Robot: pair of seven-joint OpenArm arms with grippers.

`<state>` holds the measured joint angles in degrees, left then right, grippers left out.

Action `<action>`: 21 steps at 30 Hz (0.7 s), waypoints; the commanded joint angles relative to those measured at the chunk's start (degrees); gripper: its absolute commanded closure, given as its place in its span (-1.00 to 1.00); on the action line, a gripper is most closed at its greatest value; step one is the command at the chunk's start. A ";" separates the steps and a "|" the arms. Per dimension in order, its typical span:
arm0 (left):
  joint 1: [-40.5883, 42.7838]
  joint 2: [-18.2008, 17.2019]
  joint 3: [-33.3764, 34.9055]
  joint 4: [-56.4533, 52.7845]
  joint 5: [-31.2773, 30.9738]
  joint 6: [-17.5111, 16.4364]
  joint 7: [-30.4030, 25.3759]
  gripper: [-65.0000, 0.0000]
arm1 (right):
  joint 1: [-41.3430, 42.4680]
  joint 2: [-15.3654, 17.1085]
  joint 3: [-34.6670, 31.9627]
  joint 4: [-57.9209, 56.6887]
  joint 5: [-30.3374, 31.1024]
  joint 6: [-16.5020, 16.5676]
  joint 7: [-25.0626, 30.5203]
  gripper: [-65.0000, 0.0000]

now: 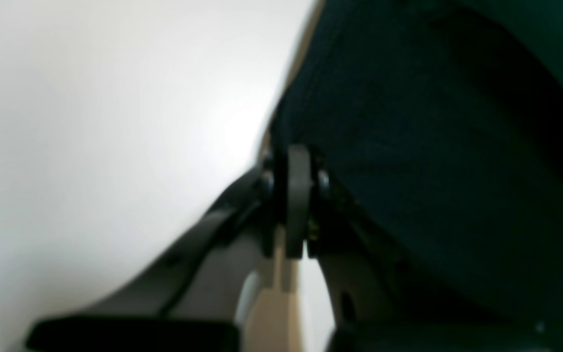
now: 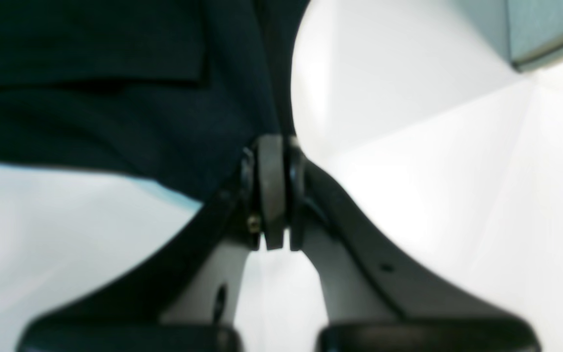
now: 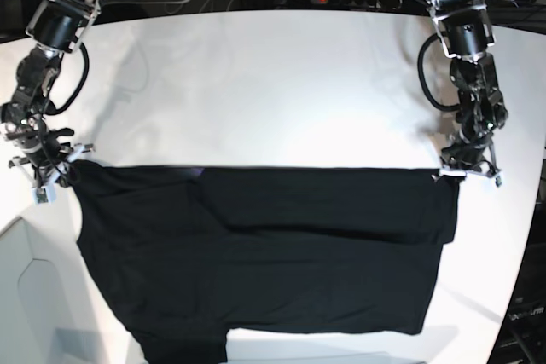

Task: Fold the T-shirt properly
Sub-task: 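Lay the shoulder edge down near the hem and hold it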

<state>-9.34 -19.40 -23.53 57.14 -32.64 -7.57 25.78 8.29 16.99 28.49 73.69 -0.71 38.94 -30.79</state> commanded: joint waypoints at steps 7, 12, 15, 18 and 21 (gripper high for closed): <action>0.42 -1.74 -0.34 0.83 0.16 0.32 0.64 1.00 | 1.24 1.07 3.91 0.73 0.58 -0.56 1.12 1.00; 0.68 -2.62 -0.25 1.27 0.07 0.32 0.64 1.00 | 1.24 1.16 3.99 0.73 0.58 -0.48 0.68 1.00; 0.68 -2.62 -0.16 1.27 0.07 0.32 0.64 1.00 | 1.24 0.90 3.99 1.25 0.58 -0.48 0.50 0.89; 0.68 -2.54 -0.08 1.27 0.51 0.32 0.64 1.00 | 2.21 0.72 3.99 1.25 0.58 -0.65 0.50 0.58; 0.68 -2.45 0.01 1.27 0.60 0.32 0.64 1.00 | 3.09 0.19 3.91 0.73 0.58 -0.48 0.50 0.20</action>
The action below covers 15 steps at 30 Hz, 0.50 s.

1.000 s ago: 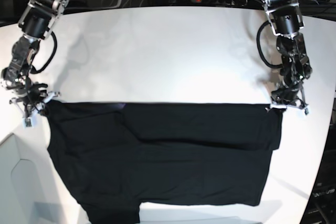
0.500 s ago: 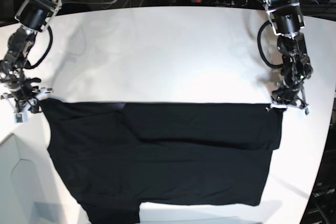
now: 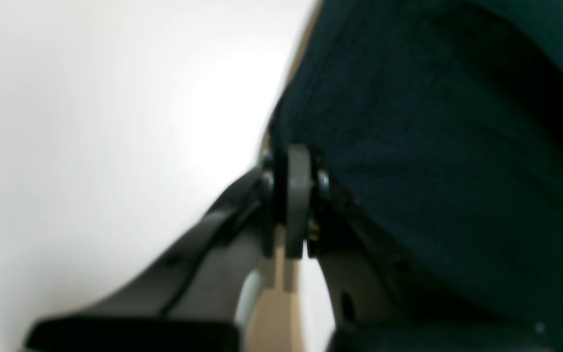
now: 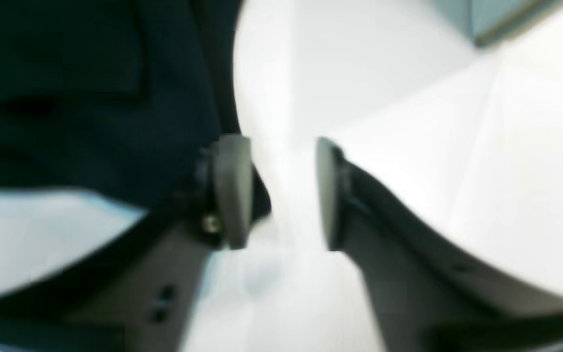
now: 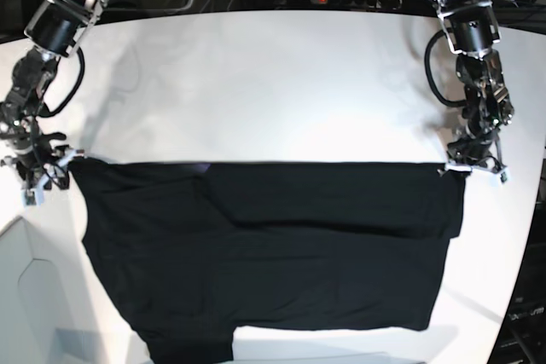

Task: Fold the T-shirt properly
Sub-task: 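Lay the shoulder edge down near the hem and hold it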

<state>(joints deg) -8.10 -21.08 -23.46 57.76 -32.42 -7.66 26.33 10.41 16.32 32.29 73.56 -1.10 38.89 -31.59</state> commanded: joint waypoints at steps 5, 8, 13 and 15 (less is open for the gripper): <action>-0.56 -0.68 -0.05 0.66 0.38 0.41 0.09 1.00 | 1.76 -0.01 -1.57 0.59 1.06 -0.43 1.31 -0.05; -0.56 -0.68 -0.05 0.66 0.38 0.41 -0.08 1.00 | 2.11 -0.18 -2.62 -2.13 1.06 -0.43 1.31 -0.05; -0.56 -0.85 -0.32 0.66 0.38 0.41 -0.26 1.00 | 1.85 -0.01 -2.45 -7.32 1.06 -0.43 1.92 -0.05; -0.56 -0.94 -0.32 0.66 0.38 0.41 -0.26 1.00 | 1.94 0.17 -2.27 -9.16 1.06 -0.43 1.92 -0.05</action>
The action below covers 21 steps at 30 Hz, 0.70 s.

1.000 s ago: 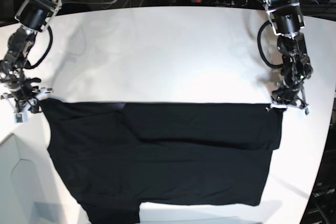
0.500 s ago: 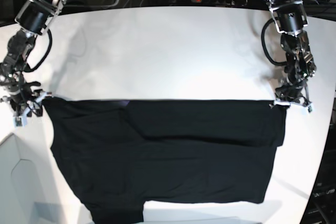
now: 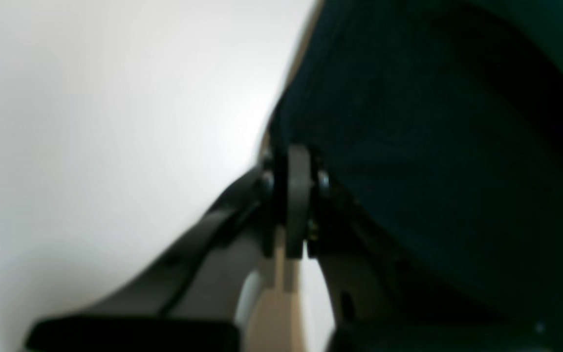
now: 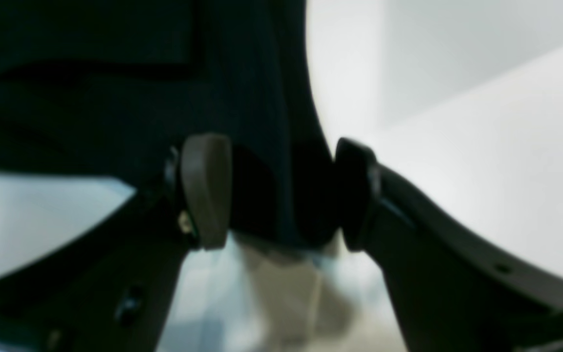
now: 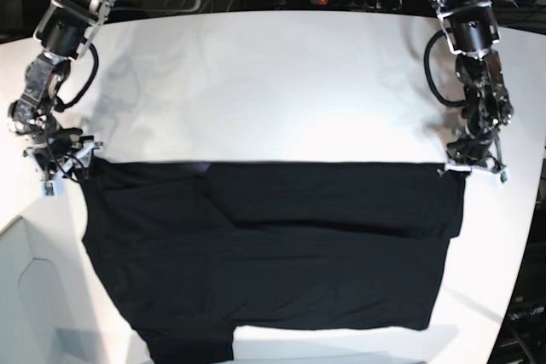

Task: Fold the T-shirt properly
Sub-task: 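Lay the shoulder edge down near the hem and hold it, then drag the folded shirt back toward the robot with both grippers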

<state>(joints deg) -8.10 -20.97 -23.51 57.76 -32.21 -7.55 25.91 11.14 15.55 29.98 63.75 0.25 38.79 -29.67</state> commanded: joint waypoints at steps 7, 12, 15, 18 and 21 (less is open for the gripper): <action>-0.56 -1.05 -0.36 0.57 0.16 0.39 0.15 1.00 | 1.04 2.69 0.13 -3.13 -0.30 -0.32 0.00 -0.04; 0.49 -1.05 -0.36 0.66 0.16 0.39 0.15 1.00 | -0.89 3.83 -0.22 -3.31 -0.30 1.21 0.00 0.17; 0.58 -1.05 -0.36 0.66 0.16 0.39 0.42 1.00 | -0.98 3.83 -0.22 -3.22 -0.30 1.21 0.00 0.63; 0.67 -1.14 -0.36 1.80 0.16 0.39 0.51 1.00 | -1.16 3.92 -0.22 -3.04 -0.30 1.21 0.00 1.00; 3.39 -1.14 -0.45 5.06 -0.19 0.39 0.51 1.00 | -1.25 3.92 0.05 -2.69 -0.30 1.21 0.00 1.00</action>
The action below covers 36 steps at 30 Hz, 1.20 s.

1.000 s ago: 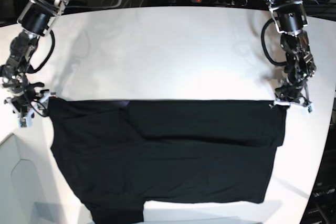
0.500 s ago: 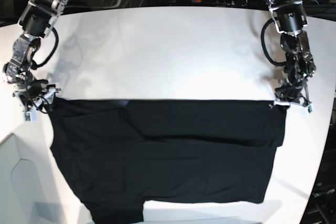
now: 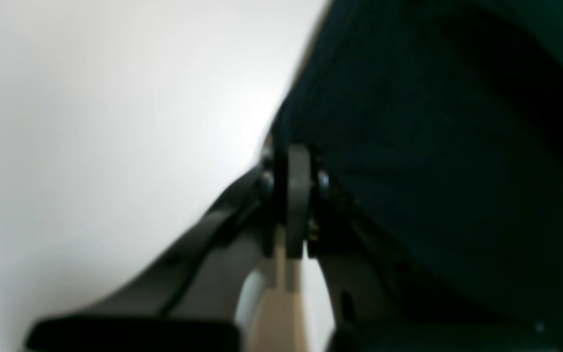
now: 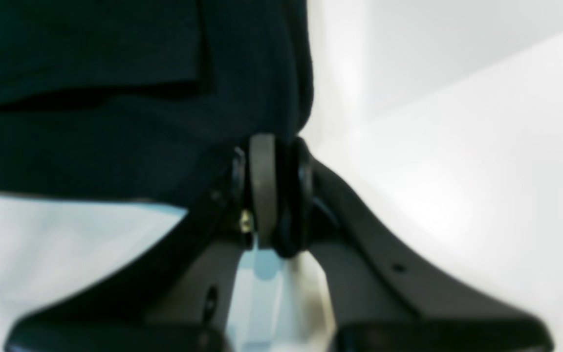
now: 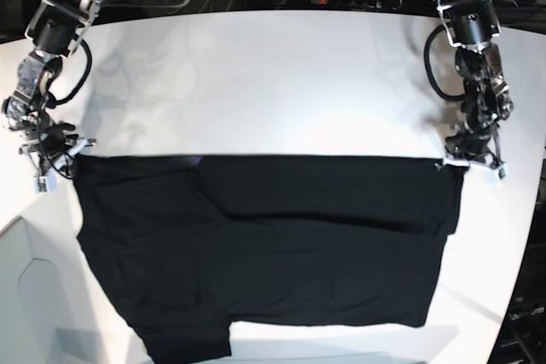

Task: Fold the T-shirt properly
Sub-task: 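Drag the folded shirt back toward the robot with both grippers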

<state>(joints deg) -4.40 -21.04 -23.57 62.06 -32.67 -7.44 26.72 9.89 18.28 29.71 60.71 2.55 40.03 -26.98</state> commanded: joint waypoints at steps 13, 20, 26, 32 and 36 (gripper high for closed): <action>14.82 -0.55 -6.10 22.38 0.01 0.72 -0.21 1.00 | -11.43 1.54 0.48 25.05 -2.59 -0.03 -3.30 1.00; 26.78 -0.46 -9.79 32.22 0.01 0.63 -0.21 1.00 | -18.73 2.51 0.57 30.15 -2.59 -0.03 -3.30 1.00; 33.55 -0.46 -12.34 36.71 0.01 0.54 -0.21 1.00 | -23.21 1.72 3.38 33.49 -2.59 -0.03 -2.86 1.00; 35.13 -0.46 -15.24 38.99 0.01 0.37 -0.21 1.00 | -23.03 -0.83 8.48 37.97 -2.59 -0.03 -3.30 1.00; 34.16 -0.46 -16.03 39.96 0.01 0.37 -0.21 1.00 | -21.45 -0.92 7.78 40.52 -2.59 -0.03 -3.39 1.00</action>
<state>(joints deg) 29.93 -20.23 -38.30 101.16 -33.54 -8.67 28.58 -12.47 15.99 36.86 100.01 0.75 40.66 -31.42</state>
